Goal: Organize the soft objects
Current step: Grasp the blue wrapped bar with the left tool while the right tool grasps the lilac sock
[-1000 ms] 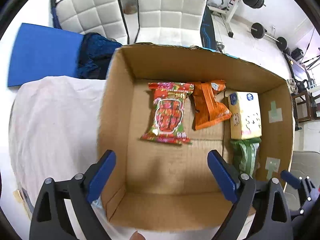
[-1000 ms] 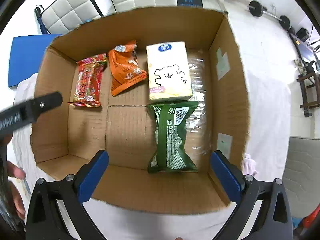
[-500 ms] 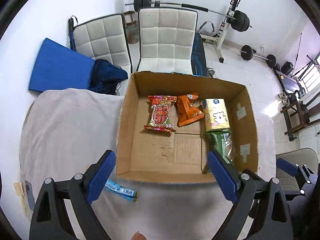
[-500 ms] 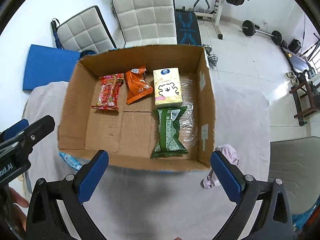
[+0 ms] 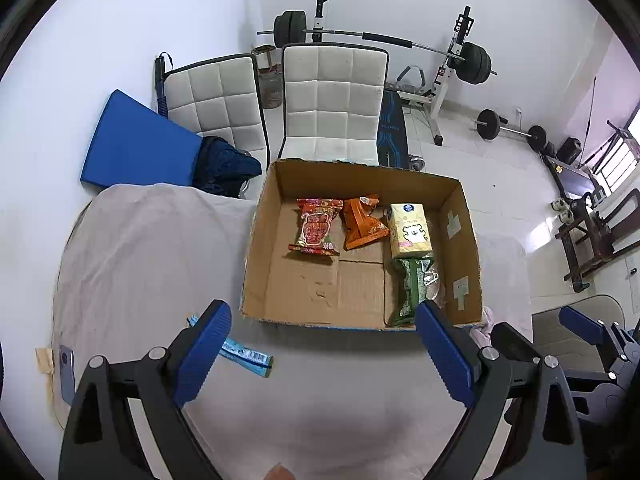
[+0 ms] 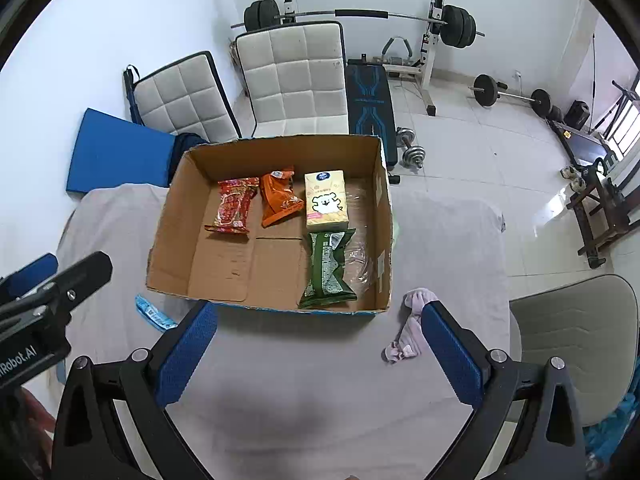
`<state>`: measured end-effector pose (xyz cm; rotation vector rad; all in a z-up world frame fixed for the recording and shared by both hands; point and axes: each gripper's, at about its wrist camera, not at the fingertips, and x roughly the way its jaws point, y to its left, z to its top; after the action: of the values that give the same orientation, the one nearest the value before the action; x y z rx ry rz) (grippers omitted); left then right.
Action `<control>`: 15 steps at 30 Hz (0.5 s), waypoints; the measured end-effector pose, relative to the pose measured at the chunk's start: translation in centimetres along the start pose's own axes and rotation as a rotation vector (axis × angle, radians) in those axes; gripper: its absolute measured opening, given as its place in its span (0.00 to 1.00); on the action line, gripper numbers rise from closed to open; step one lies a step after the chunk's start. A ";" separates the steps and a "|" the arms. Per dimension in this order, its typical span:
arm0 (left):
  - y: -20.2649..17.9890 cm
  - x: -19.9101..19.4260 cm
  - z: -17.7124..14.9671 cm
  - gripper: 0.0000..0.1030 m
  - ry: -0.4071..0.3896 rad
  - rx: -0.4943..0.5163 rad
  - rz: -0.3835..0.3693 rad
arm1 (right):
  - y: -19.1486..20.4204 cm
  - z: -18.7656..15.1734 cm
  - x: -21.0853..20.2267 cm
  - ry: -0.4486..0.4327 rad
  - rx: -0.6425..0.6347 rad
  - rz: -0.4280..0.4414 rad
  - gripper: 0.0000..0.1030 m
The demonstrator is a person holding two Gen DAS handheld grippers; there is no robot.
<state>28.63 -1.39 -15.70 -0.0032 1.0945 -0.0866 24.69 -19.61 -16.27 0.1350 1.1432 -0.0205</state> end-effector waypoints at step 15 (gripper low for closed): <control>-0.5 8.8 -3.0 0.92 0.159 -0.123 0.091 | -14.0 -1.0 12.4 0.249 0.281 -0.055 1.00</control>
<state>29.92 -2.36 -24.87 -0.0577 1.2560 0.0628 27.69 -32.76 -29.30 0.3636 1.3893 -0.2189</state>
